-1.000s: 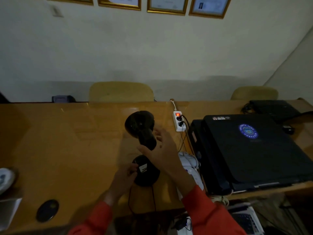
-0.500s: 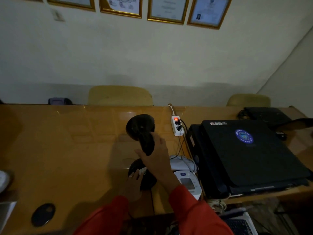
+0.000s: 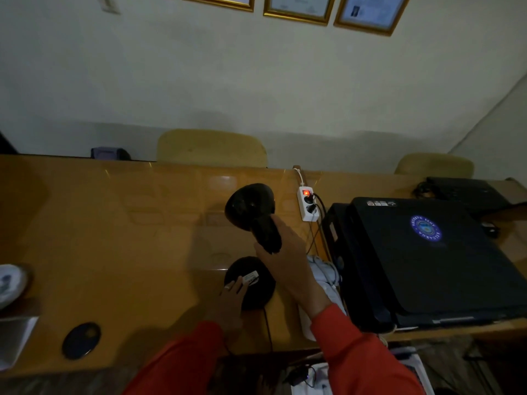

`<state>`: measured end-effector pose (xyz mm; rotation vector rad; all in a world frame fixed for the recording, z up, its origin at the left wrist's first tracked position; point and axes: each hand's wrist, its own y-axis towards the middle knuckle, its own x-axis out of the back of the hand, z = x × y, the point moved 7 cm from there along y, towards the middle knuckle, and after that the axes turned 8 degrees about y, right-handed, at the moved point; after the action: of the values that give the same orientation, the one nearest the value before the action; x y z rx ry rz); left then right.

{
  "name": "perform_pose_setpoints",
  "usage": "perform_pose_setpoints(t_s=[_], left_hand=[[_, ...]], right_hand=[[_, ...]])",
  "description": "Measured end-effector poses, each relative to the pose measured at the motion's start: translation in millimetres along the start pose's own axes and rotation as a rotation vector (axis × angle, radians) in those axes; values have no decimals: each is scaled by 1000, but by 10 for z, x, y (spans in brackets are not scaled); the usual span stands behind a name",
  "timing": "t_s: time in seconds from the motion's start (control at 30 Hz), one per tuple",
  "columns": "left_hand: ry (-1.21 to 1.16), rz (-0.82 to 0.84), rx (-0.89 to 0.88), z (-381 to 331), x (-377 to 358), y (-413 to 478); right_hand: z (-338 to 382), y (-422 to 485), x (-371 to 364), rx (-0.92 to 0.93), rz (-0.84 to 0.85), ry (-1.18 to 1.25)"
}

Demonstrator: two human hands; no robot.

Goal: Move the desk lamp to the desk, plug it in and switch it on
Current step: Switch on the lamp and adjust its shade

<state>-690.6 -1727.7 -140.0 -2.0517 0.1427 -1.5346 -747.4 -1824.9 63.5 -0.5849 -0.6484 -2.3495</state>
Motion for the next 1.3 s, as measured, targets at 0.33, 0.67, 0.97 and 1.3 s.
perform_pose_setpoints(t_s=[0.33, 0.67, 0.97, 1.3], left_hand=[[-72, -94, 95, 33, 78, 295], [-10, -131, 182, 98, -16, 462], [37, -126, 159, 155, -41, 499], [73, -131, 144, 149, 59, 471]], right_hand=[[-10, 43, -9, 43, 86, -49], [-87, -7, -11, 27, 120, -16], [-103, -16, -65, 57, 99, -24], [-179, -5, -101, 41, 86, 16]])
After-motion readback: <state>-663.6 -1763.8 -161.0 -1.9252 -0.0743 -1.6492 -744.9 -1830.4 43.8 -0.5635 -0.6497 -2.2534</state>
